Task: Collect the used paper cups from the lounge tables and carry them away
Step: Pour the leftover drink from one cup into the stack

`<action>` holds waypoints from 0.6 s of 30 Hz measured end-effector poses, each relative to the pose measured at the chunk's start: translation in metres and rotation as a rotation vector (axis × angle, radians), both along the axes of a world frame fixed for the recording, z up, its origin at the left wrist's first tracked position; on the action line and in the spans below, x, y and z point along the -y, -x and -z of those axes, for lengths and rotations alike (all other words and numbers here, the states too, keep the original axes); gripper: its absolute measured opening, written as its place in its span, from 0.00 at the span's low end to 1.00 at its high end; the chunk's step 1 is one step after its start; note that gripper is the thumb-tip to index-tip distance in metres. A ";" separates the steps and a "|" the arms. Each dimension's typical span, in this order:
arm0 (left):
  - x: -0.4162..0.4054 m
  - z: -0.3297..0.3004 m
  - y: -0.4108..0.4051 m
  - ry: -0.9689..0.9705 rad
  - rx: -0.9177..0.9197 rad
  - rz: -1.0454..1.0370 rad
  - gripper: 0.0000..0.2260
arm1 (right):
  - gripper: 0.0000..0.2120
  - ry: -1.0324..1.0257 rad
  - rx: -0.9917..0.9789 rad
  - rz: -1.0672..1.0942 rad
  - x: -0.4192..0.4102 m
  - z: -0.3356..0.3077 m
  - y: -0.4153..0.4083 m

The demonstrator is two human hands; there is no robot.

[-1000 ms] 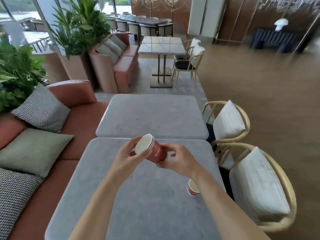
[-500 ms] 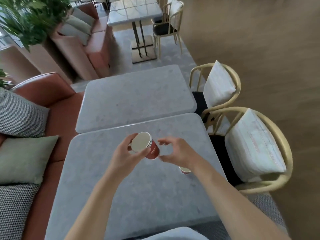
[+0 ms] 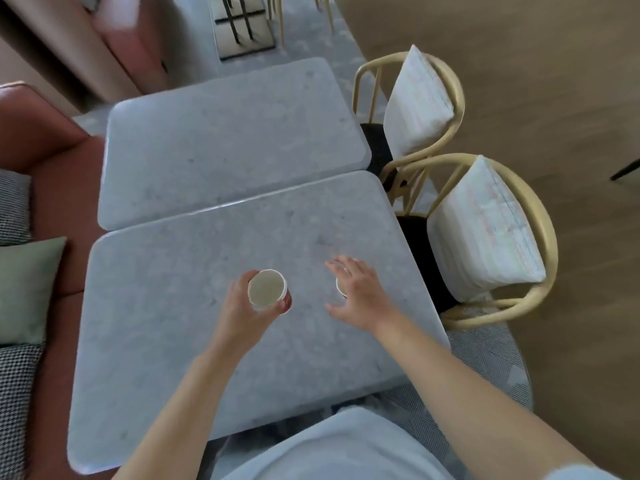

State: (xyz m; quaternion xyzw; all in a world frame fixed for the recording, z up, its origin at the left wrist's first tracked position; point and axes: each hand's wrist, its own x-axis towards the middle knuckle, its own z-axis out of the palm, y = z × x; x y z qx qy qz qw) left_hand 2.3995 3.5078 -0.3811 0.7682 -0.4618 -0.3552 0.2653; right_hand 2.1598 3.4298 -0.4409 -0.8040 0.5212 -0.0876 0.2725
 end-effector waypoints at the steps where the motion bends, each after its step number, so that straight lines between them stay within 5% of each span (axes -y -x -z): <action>1: -0.004 0.007 0.001 -0.018 0.013 0.004 0.27 | 0.44 -0.033 0.009 0.027 -0.002 0.005 0.000; 6: -0.025 0.038 0.001 -0.099 0.074 0.028 0.31 | 0.51 -0.100 0.063 0.169 -0.002 0.017 0.002; 18: -0.058 0.074 0.009 -0.250 0.186 0.119 0.37 | 0.46 0.031 0.055 0.118 -0.011 0.024 0.019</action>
